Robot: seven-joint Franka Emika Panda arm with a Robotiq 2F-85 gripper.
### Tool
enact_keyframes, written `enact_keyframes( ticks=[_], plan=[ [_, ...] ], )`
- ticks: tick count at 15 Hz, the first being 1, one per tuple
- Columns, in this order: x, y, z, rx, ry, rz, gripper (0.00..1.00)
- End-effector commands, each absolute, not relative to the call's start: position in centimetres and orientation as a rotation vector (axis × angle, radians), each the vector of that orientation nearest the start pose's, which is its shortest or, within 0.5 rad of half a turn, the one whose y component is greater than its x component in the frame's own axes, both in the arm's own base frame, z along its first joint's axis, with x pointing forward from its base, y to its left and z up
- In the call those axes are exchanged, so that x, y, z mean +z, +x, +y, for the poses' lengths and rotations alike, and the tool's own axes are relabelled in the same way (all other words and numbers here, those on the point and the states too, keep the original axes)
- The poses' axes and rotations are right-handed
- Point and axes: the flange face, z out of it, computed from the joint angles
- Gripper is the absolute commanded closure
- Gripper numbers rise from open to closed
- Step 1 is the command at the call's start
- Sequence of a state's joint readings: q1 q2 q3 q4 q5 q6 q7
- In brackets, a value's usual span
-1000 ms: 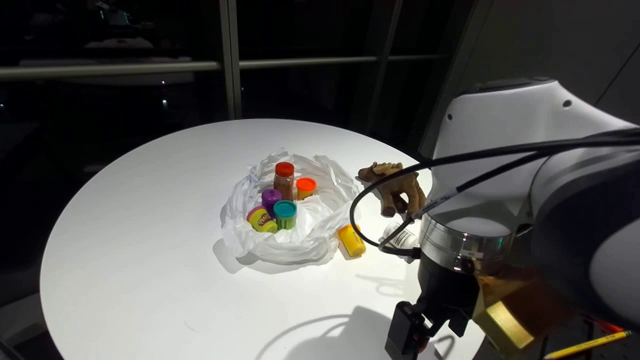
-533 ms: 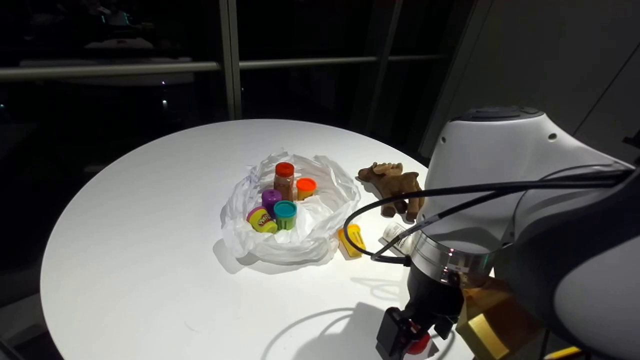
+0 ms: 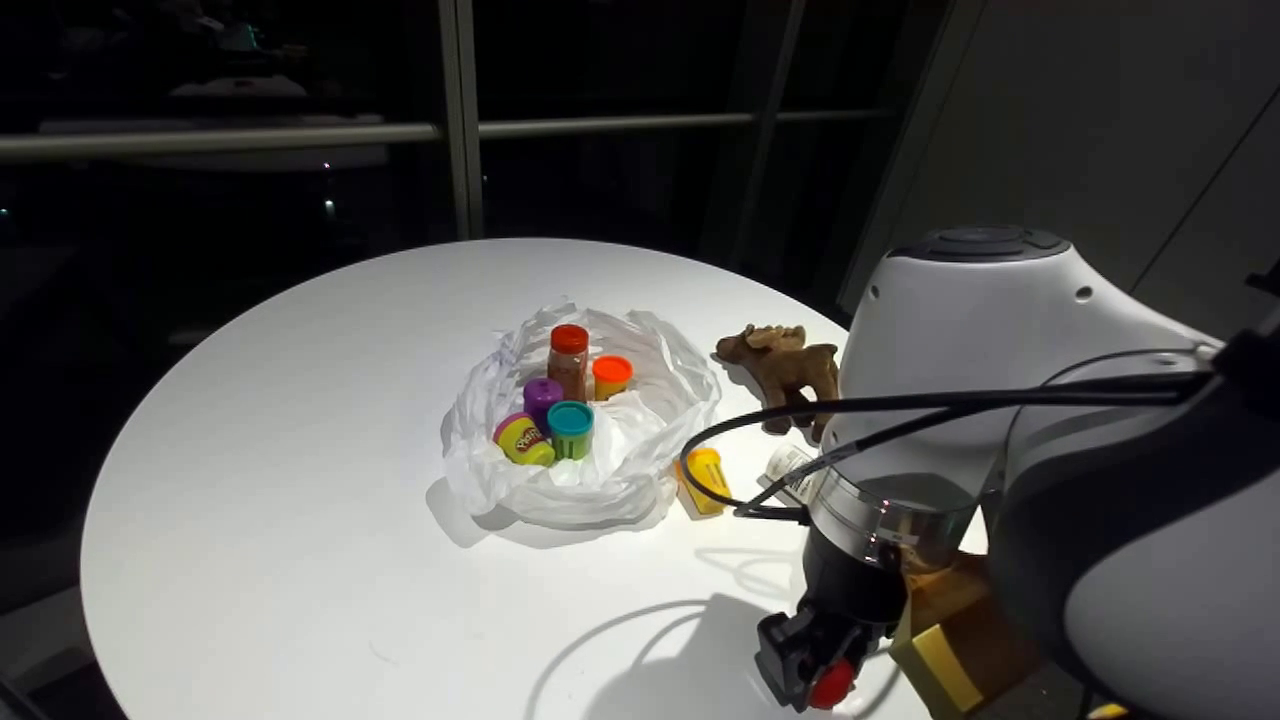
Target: Put the objects on the table into the plastic bag.
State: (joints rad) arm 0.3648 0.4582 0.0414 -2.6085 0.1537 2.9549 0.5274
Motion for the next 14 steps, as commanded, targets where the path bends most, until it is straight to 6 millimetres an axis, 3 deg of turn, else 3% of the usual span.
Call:
enact_keyframes(
  ticks=[1, 3, 5, 9, 10, 12, 14],
  plan=[
    [9.2, 37.7, 15.3, 0.152, -3.122, 0.448, 0.75],
    [10.8, 38.7, 15.4, 0.132, -3.103, 0.467, 0.75],
    [14.3, 41.1, 15.9, 0.038, -3.071, 0.48, 0.75],
    [21.3, 48.7, 17.0, -0.233, -3.01, 0.49, 0.75],
    [22.2, 50.9, 17.3, -0.282, -3.007, 0.482, 0.75],
    [22.5, 54.4, 17.9, -0.333, -2.996, 0.466, 0.75],
    [21.4, 56.8, 18.6, -0.321, -2.987, 0.447, 0.75]
  ],
)
